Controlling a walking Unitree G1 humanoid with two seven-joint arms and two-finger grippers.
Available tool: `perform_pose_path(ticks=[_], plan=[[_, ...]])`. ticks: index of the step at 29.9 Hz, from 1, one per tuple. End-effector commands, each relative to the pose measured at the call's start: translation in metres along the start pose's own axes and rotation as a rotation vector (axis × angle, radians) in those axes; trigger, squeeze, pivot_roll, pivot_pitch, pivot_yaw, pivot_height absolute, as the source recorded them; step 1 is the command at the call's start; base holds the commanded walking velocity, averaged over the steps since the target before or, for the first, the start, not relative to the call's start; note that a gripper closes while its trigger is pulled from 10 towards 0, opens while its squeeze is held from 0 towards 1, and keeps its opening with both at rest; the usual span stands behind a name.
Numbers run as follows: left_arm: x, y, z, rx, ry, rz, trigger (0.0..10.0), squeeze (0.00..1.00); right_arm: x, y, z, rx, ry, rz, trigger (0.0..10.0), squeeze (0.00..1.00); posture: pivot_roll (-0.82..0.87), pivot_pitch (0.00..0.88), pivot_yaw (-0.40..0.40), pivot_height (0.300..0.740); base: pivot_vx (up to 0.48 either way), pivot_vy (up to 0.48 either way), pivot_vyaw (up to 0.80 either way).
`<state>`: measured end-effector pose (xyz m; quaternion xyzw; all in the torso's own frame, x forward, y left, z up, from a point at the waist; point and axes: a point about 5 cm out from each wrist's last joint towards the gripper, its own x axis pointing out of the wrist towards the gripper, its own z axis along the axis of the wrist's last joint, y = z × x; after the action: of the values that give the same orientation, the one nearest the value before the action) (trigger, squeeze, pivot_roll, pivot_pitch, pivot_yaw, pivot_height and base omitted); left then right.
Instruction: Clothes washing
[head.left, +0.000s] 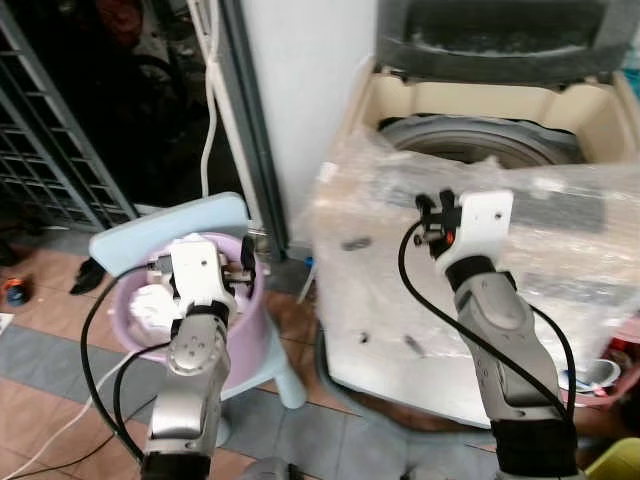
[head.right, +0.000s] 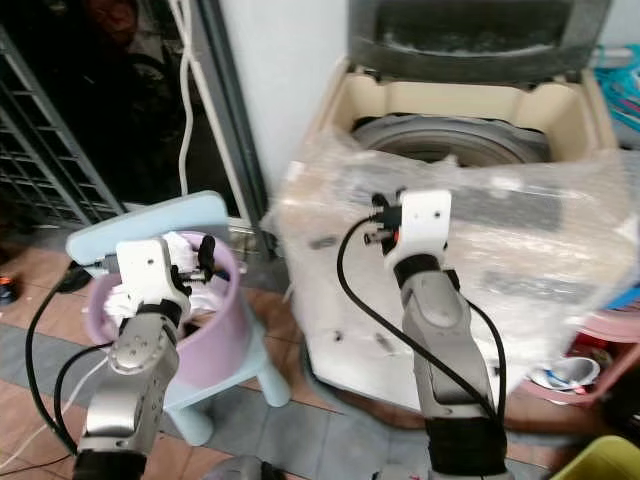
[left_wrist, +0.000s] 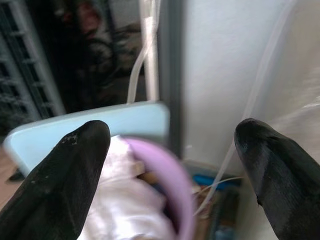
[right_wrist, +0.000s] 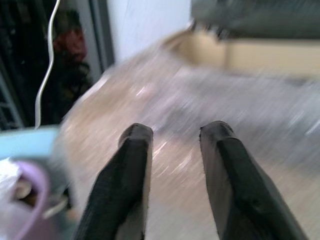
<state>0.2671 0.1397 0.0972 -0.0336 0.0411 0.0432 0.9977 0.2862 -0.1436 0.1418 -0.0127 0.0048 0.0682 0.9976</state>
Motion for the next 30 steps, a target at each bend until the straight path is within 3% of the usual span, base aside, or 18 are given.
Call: perform_pose_path(ticks=[1,8,9,11,16,19,23,30], plan=[[0.002,-0.008,0.011,-0.016,-0.047,-0.04,10.0,0.0,-0.004,-0.002,-0.005,0.033,0.028,-0.003,10.0,1.0,-0.09,0.0,0.115,0.74,0.0,0.48,0.0],[0.005,-0.006,0.016,-0.007,-0.082,-0.033,10.0,0.0,-0.006,-0.002,-0.005,0.124,0.003,0.005,10.0,1.0,-0.09,0.0,0.116,0.74,0.0,0.274,0.0],[0.005,-0.006,0.016,-0.011,-0.077,-0.03,10.0,0.0,-0.006,-0.001,-0.005,0.116,-0.002,0.009,10.0,1.0,-0.08,0.0,0.115,0.74,0.0,0.0,0.0],[0.004,-0.011,0.018,-0.116,-0.056,-0.119,10.0,0.0,-0.004,0.0,-0.004,0.058,-0.012,0.023,10.0,1.0,-0.07,0.0,0.112,0.74,0.0,0.0,0.0],[0.004,-0.001,0.019,-0.065,-0.069,-0.081,10.0,0.0,-0.003,0.002,-0.007,0.035,0.009,0.062,10.0,1.0,-0.05,0.0,0.091,0.74,0.0,0.0,0.0],[-0.001,0.014,0.01,-0.01,-0.05,-0.01,10.0,0.0,-0.006,0.004,-0.014,0.032,0.036,0.078,10.0,1.0,-0.04,0.0,0.074,0.74,0.0,0.0,0.0],[-0.014,0.02,0.0,-0.079,0.028,-0.014,10.0,0.0,-0.006,0.014,-0.019,0.032,0.035,0.133,10.0,1.0,0.02,0.0,0.017,0.74,0.0,0.0,0.0],[-0.024,0.026,-0.007,-0.075,0.027,0.032,10.0,0.0,0.002,0.016,-0.02,0.068,0.027,0.158,10.0,1.0,0.05,0.0,-0.009,0.74,0.0,0.0,0.0]])
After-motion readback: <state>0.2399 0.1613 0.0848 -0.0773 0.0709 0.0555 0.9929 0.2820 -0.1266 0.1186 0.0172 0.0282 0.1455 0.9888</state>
